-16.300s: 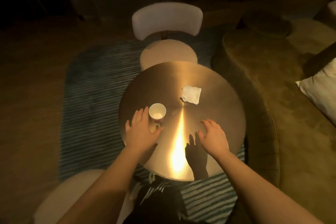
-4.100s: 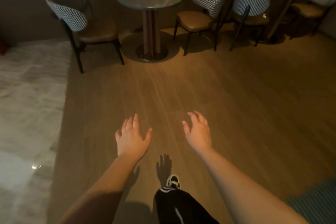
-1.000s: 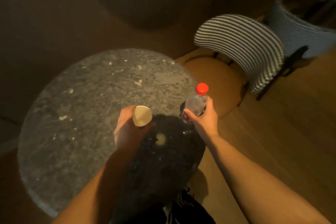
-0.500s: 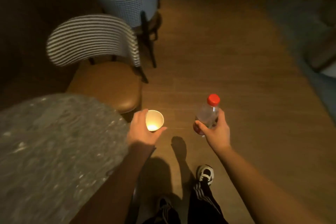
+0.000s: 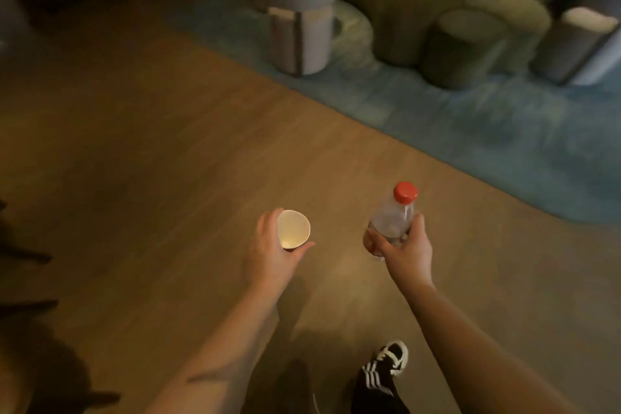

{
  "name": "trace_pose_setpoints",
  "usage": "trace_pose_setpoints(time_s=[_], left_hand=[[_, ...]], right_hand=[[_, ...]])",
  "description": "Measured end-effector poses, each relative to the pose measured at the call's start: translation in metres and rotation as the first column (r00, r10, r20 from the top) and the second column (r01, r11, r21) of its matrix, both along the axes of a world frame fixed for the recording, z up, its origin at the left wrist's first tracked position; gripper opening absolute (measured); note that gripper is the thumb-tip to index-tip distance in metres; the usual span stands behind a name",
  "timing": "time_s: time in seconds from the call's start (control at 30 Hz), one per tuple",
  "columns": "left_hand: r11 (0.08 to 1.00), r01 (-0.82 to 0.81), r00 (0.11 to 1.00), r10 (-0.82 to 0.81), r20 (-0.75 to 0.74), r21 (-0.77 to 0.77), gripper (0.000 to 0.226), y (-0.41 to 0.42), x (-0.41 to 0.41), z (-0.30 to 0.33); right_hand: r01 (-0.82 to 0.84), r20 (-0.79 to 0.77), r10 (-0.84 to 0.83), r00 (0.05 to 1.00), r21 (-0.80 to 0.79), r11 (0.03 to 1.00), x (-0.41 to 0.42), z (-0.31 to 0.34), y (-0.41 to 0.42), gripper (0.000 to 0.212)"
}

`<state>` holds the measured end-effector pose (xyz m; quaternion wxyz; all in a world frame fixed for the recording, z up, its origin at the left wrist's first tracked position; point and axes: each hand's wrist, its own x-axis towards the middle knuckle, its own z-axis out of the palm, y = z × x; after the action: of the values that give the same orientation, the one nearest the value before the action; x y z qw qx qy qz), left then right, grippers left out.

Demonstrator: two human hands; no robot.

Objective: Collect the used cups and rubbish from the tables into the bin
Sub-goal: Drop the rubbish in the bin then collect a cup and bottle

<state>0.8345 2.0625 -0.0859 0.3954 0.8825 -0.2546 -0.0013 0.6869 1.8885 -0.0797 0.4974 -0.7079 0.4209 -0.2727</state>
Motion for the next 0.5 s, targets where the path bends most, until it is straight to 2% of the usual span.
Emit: trace_pose_setpoints(time_s=[0.27,0.5], left_hand=[[0.949,0.31,0.947,-0.313,0.067,0.054,0.083,-0.25,-0.063,-0.001],[0.853,0.522,0.851,-0.521,0.056,0.009,0.08,-0.425,-0.123,0.006]], right_hand=[[0.368,0.015,-0.369,0.929,0.015,0.93,-0.114,0.0,-0.184,0.056],[0.542,-0.021,-0.542,0.84,0.012,0.84,-0.187,0.008,-0.309,0.061]])
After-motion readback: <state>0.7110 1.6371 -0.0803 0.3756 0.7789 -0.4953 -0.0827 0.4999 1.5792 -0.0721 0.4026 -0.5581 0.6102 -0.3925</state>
